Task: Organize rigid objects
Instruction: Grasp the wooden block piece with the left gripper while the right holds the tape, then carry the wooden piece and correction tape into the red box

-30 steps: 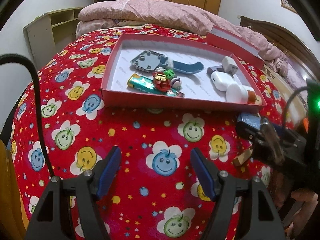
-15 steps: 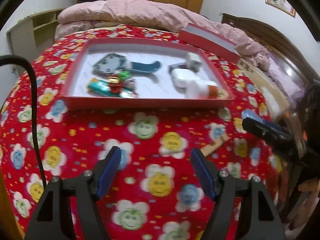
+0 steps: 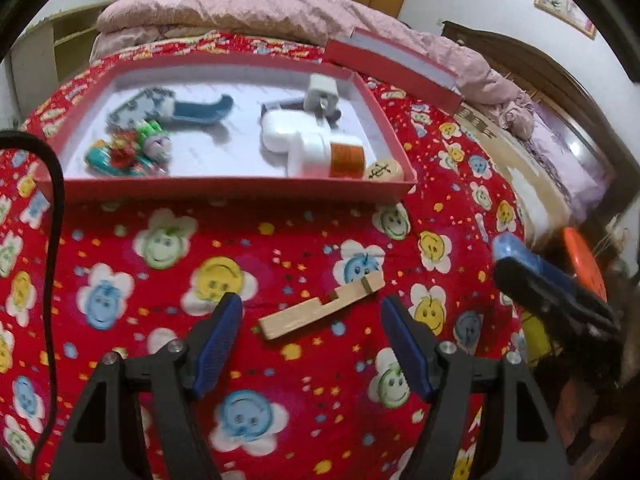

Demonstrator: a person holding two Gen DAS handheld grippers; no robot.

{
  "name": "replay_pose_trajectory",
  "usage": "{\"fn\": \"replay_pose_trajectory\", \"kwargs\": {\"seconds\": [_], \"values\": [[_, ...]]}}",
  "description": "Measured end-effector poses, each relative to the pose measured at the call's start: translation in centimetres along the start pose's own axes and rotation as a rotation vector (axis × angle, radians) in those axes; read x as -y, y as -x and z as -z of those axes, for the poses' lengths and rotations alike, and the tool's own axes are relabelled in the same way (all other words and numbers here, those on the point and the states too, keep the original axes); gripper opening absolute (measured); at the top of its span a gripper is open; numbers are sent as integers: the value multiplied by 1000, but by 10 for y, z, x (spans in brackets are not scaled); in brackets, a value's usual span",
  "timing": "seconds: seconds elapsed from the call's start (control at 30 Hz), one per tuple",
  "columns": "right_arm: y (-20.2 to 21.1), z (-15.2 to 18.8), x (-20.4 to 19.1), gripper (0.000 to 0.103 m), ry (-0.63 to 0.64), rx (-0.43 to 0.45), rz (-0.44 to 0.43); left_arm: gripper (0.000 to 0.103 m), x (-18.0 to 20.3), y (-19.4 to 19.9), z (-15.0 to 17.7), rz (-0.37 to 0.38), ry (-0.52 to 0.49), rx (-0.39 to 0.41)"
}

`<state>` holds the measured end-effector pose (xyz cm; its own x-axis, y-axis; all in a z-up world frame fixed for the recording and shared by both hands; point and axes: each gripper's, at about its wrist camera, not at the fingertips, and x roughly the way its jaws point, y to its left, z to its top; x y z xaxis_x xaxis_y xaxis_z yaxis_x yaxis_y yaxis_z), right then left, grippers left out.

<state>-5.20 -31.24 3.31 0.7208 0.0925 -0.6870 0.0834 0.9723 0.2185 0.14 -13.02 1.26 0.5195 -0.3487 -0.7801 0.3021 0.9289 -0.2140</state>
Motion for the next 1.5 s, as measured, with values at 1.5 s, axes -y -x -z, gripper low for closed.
{"fn": "replay_pose_trajectory", "kwargs": {"seconds": [1.5], "values": [[6,-3,-37,89,45,25,-54,78,-30,36,-9,-189,-39,130]]}}
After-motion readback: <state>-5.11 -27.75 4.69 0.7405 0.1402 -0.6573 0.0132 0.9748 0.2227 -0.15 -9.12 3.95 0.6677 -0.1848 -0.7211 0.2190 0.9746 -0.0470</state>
